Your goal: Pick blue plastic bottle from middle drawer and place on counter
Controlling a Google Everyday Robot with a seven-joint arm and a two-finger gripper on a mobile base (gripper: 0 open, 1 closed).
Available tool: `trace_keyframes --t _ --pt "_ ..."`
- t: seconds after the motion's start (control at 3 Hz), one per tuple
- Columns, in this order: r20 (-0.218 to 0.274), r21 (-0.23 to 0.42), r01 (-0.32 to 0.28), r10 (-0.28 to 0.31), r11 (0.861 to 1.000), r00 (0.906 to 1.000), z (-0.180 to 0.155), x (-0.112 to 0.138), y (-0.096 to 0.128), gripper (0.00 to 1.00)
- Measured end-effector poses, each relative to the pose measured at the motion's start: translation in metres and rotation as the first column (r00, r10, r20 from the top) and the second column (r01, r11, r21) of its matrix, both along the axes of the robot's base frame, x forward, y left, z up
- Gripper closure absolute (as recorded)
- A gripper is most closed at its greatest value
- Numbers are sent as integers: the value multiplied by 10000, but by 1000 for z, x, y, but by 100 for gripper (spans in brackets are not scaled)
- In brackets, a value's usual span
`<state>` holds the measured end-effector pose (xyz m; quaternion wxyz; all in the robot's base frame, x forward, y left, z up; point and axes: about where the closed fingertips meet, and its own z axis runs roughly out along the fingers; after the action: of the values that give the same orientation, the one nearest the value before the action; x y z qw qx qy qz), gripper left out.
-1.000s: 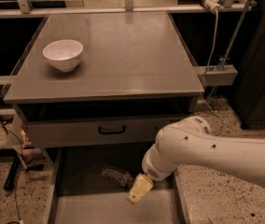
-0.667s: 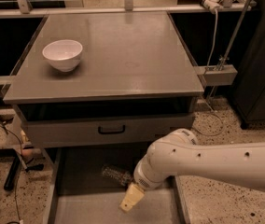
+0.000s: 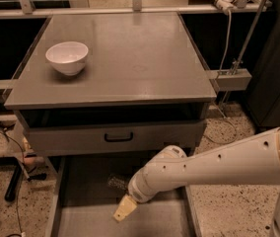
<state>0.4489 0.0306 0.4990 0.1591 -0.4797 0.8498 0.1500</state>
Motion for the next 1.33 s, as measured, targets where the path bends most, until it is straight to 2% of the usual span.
trace_keyframes --t 0.33,0.67,1.0,1.33 --pt "-62 -1 -10 10 10000 10000 -3 -1 0 0" --pt "33 147 9 -10 9999 10000 -20 8 2 0" --pt "197 330 386 -393 9987 9990 -38 27 -2 0" --pt "135 369 635 -641 9973 9979 -63 39 -4 0"
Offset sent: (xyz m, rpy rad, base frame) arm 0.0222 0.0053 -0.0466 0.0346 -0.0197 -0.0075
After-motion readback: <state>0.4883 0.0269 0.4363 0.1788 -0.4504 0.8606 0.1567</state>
